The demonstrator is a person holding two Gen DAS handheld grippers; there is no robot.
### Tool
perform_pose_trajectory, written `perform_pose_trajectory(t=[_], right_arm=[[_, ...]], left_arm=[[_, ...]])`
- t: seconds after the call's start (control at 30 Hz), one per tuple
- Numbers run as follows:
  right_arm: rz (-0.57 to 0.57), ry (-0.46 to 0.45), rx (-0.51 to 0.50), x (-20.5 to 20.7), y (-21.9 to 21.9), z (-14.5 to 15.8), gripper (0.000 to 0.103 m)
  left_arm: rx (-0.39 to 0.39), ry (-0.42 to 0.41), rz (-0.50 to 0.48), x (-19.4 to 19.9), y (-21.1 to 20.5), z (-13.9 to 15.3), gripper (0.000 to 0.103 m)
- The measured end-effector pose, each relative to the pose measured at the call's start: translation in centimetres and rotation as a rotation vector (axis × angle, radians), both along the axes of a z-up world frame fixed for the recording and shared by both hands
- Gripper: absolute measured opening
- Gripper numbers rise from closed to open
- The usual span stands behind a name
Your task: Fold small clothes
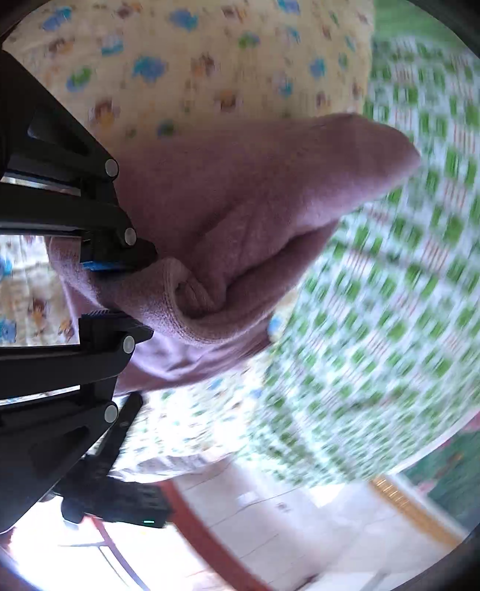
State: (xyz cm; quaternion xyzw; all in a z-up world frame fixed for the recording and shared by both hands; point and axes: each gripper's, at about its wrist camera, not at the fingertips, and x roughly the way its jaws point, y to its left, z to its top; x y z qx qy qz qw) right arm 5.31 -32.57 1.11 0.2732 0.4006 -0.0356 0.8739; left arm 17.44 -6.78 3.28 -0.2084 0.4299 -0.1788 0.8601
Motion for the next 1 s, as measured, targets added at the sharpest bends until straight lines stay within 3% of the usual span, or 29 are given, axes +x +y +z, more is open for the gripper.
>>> perform_pose_trajectory(t=[0.1, 0.17, 0.27, 0.43, 0.53, 0.73, 0.83, 0.9, 0.93, 1.0], right_arm=[[-0.021, -0.013, -0.007, 0.7, -1.9, 0.8, 0.047], [-0.026, -0.017, -0.010, 1.5, -2.8, 1.1, 0.047], [-0.003, -0.017, 0.012, 3.3, -3.5, 1.1, 0.047], [0.094, -0.038, 0.090, 6.7, -2.3, 0.2, 0.048], [0.138, -0.029, 0.119, 9.5, -1.2, -0.9, 0.061], [0.213, -0.008, 0.177, 15.3, 0.4, -2.7, 0.061], [0.239, -0.005, 0.166, 17.8, 1.1, -2.7, 0.051], [0.249, 0.010, 0.179, 19.2, 1.3, -3.0, 0.037], [0.248, 0.017, 0.195, 19.8, 1.2, -3.1, 0.018], [0.241, 0.015, 0.213, 20.1, 0.8, -2.8, 0.017]], left_arm=[[0.058, 0.036, -0.093, 0.6, -3.9, -2.5, 0.014], [0.079, 0.108, -0.129, 1.2, -5.5, -5.4, 0.014], [0.091, 0.157, -0.126, 1.3, -6.0, -7.6, 0.014], [0.051, 0.164, -0.105, 1.1, -5.2, -7.4, 0.014], [0.042, 0.158, -0.105, 0.6, -4.5, -6.8, 0.014], [0.051, 0.154, -0.108, -0.1, -3.9, -6.2, 0.014], [0.064, 0.150, -0.111, -0.2, -4.0, -5.9, 0.014], [0.074, 0.144, -0.111, 0.5, -5.0, -5.5, 0.014], [0.074, 0.139, -0.115, 0.2, -4.9, -5.2, 0.014], [0.070, 0.118, -0.128, 0.2, -5.3, -4.1, 0.014]])
